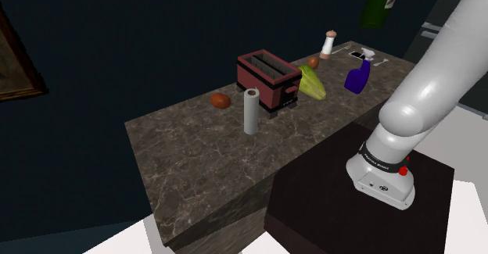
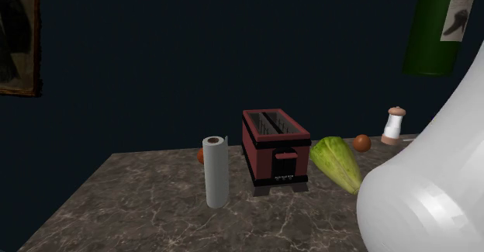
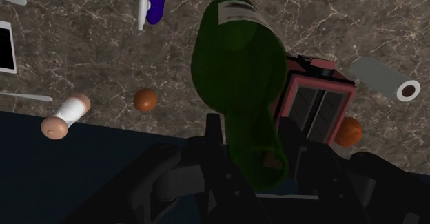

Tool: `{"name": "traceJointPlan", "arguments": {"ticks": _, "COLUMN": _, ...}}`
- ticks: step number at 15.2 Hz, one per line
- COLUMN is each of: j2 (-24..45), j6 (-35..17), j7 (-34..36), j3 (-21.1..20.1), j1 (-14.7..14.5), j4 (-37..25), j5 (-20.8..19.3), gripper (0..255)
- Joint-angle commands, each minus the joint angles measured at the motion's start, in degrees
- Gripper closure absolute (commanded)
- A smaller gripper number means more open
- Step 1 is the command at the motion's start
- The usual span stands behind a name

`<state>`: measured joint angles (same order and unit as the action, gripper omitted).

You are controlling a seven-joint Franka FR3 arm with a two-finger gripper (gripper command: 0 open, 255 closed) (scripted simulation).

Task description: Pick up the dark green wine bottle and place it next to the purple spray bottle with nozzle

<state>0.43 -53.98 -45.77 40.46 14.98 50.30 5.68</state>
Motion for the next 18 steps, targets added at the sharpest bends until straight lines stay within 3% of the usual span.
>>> {"name": "traceJointPlan", "arguments": {"ticks": 1, "j2": -0.97, "j6": -1.57, "j7": -0.85, "j3": 0.04, "j1": 0.02, "j4": 2.30, "j5": -0.81, "gripper": 255}}
{"name": "traceJointPlan", "arguments": {"ticks": 7, "j2": -10.32, "j6": -9.89, "j7": 3.46, "j3": -4.90, "j1": -2.99, "j4": 17.76, "j5": -7.77, "gripper": 255}}
{"name": "traceJointPlan", "arguments": {"ticks": 18, "j2": -19.66, "j6": -20.44, "j7": 7.11, "j3": -9.01, "j1": -2.69, "j4": 36.40, "j5": -12.29, "gripper": 255}}
